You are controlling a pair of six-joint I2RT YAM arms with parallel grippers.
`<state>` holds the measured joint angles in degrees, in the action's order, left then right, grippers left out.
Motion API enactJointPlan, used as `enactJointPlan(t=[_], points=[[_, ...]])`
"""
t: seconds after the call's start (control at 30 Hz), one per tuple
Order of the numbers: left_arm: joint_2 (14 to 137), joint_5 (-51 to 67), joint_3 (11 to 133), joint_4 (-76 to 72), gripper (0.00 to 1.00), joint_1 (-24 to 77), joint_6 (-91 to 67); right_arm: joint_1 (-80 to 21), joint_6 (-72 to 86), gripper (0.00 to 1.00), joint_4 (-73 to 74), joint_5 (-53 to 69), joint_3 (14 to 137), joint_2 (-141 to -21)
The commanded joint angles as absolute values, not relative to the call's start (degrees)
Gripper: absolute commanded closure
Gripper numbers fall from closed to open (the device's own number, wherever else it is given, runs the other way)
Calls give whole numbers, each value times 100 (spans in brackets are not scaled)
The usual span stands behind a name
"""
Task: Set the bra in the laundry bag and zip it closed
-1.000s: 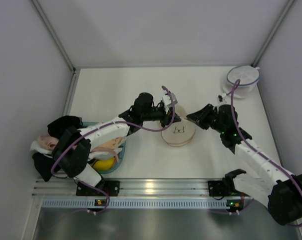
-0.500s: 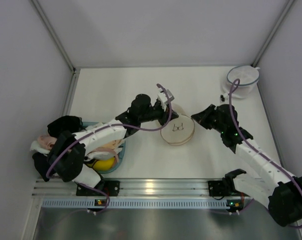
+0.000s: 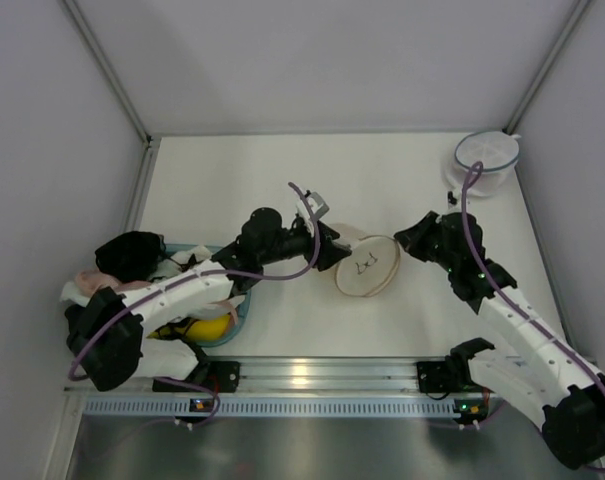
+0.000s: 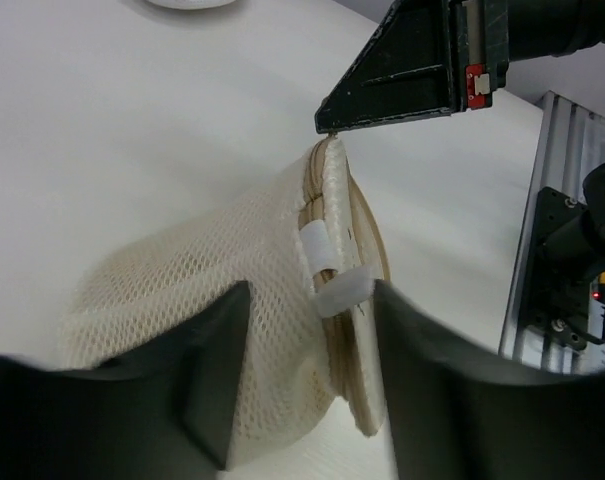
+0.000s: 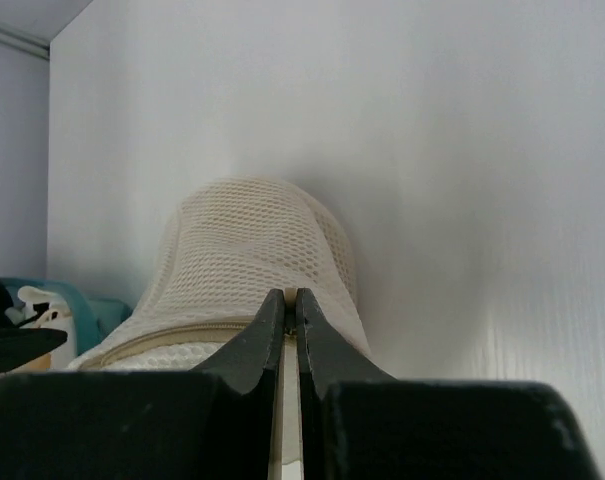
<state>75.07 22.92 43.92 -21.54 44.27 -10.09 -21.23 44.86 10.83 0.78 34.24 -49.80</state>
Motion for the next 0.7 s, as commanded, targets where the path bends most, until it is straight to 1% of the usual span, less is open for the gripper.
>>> enactJointPlan(t=[0.0,0.03,0.07,0.1,0.17,0.23,0.3,0.37,0.5,0.57,0.67], points=[[7111,2313,4587,-1997,34,4421,-810,-2109,3745,100,932,-37,3867,-4965],[7084,2225,4684,-1595,12,4421,-695,-2109,3622,100,906,148,3928,-5009],[7049,2102,4954,-1399,4,4412,-546,-2101,3438,100,897,228,4042,-5045],[7058,1787,5105,-1232,2,4421,-240,-2109,3358,100,853,411,4069,-5106],[7136,1548,5586,-757,2,4421,313,-2109,3156,100,791,649,4165,-5168],[7250,1581,5948,-450,2,4421,596,-2109,3112,100,721,904,4192,-5203],[7514,1818,6485,-36,2,4421,982,-2118,3085,100,573,1071,4166,-5177],[7855,2319,6871,243,2,4421,1299,-2118,3015,100,501,1116,4122,-5124],[8673,2900,7399,700,2,4421,1704,-2127,2778,100,334,1213,4043,-4984],[9207,3171,7820,948,2,4421,1793,-2127,2690,100,395,1187,4069,-4949],[9657,3505,8173,1265,2,4421,1793,-2110,2681,100,571,1116,4175,-4975]])
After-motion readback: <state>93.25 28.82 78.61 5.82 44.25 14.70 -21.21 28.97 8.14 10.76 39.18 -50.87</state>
